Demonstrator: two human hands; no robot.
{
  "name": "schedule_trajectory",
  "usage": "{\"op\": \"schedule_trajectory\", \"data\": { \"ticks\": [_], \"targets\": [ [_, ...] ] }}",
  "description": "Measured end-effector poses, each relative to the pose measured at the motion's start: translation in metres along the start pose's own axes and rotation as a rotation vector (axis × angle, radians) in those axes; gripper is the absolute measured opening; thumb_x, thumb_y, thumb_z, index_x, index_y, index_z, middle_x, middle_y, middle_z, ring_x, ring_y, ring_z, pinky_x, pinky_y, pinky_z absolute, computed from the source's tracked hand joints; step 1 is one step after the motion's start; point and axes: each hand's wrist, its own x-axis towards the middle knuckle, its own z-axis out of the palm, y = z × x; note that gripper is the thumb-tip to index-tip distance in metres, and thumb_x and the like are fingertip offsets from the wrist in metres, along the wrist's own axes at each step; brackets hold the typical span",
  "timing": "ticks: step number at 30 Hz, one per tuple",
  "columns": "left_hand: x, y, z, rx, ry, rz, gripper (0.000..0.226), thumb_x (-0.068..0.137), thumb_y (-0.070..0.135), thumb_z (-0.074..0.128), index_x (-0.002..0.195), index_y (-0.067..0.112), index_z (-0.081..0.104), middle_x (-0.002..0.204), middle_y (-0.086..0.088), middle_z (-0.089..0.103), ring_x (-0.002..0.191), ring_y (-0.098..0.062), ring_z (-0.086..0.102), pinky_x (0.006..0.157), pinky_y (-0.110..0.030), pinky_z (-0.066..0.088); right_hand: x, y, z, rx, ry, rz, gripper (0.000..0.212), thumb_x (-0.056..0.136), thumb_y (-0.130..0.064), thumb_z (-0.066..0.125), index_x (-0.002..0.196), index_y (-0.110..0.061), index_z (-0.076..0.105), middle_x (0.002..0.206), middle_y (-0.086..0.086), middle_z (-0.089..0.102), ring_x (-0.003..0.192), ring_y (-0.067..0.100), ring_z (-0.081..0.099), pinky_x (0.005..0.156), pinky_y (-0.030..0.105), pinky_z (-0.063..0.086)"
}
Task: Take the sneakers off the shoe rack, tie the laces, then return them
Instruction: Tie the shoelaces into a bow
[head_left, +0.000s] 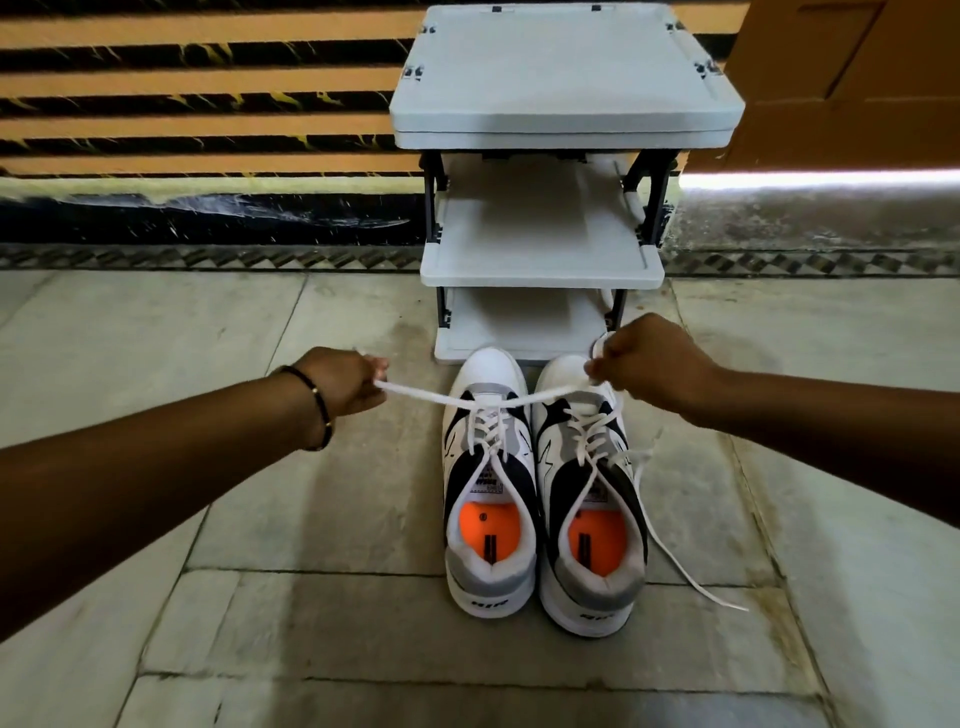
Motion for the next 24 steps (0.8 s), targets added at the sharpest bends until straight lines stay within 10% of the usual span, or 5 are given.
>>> {"op": "schedule_trajectory", "data": {
  "ticks": [3, 8, 12, 18, 24],
  "targets": [
    [0.011, -0.019, -0.010, 0.337, 0.046, -0.039, 0.016, 0.089, 0.006, 0.050, 0.092, -0.006, 0.061, 0.077, -0.011, 0.056, 0.072, -0.023, 0.054, 0.056, -0.019, 0.052, -0.004, 0.005, -0.010, -0.290, -0.107, 0.022, 0.040, 0.079, -0.038, 0.067, 0.053, -0.008, 0.061, 0.050, 0.001, 0.051, 0.051, 0.013, 0.048, 0.048, 0.025, 0.033],
    [0.013, -0.040, -0.003, 0.935, -0.026, 0.135, 0.082, 0.076, 0.056, 0.057, 0.143, 0.026, 0.020, 0.148, -0.018, 0.030, 0.134, -0.038, 0.031, 0.111, -0.043, 0.030, -0.011, -0.007, -0.001, -0.581, -0.039, -0.258, 0.040, 0.078, -0.055, 0.059, 0.063, -0.018, 0.055, 0.070, 0.001, 0.061, 0.070, 0.022, 0.057, 0.056, 0.030, 0.042],
    [0.006, -0.046, 0.024, 1.066, -0.260, 0.515, 0.063, 0.068, 0.049, 0.039, 0.130, 0.035, 0.043, 0.136, -0.010, 0.047, 0.131, -0.030, 0.035, 0.113, -0.039, 0.021, -0.014, -0.019, 0.032, -0.412, -0.138, -0.447, 0.031, 0.082, -0.044, 0.059, 0.102, -0.022, 0.066, 0.102, 0.002, 0.069, 0.090, 0.022, 0.062, 0.077, 0.038, 0.053],
    [-0.001, -0.042, 0.050, 1.016, -0.266, 0.808, 0.041, 0.075, 0.031, 0.037, 0.100, 0.014, 0.065, 0.107, -0.011, 0.066, 0.105, -0.030, 0.054, 0.094, -0.043, 0.043, 0.000, -0.023, 0.065, -0.169, -0.162, -0.393, 0.013, 0.083, -0.023, 0.062, 0.084, -0.013, 0.070, 0.069, 0.002, 0.062, 0.069, 0.018, 0.054, 0.057, 0.025, 0.039],
    [-0.009, -0.034, 0.038, 1.099, -0.294, 0.948, 0.037, 0.081, 0.017, 0.037, 0.107, 0.017, 0.065, 0.093, -0.013, 0.073, 0.088, -0.034, 0.064, 0.081, -0.042, 0.051, -0.008, -0.014, 0.060, -0.207, -0.122, -0.504, 0.018, 0.089, -0.019, 0.054, 0.101, -0.019, 0.067, 0.084, 0.007, 0.071, 0.069, 0.019, 0.058, 0.064, 0.032, 0.048]
  ]
}}
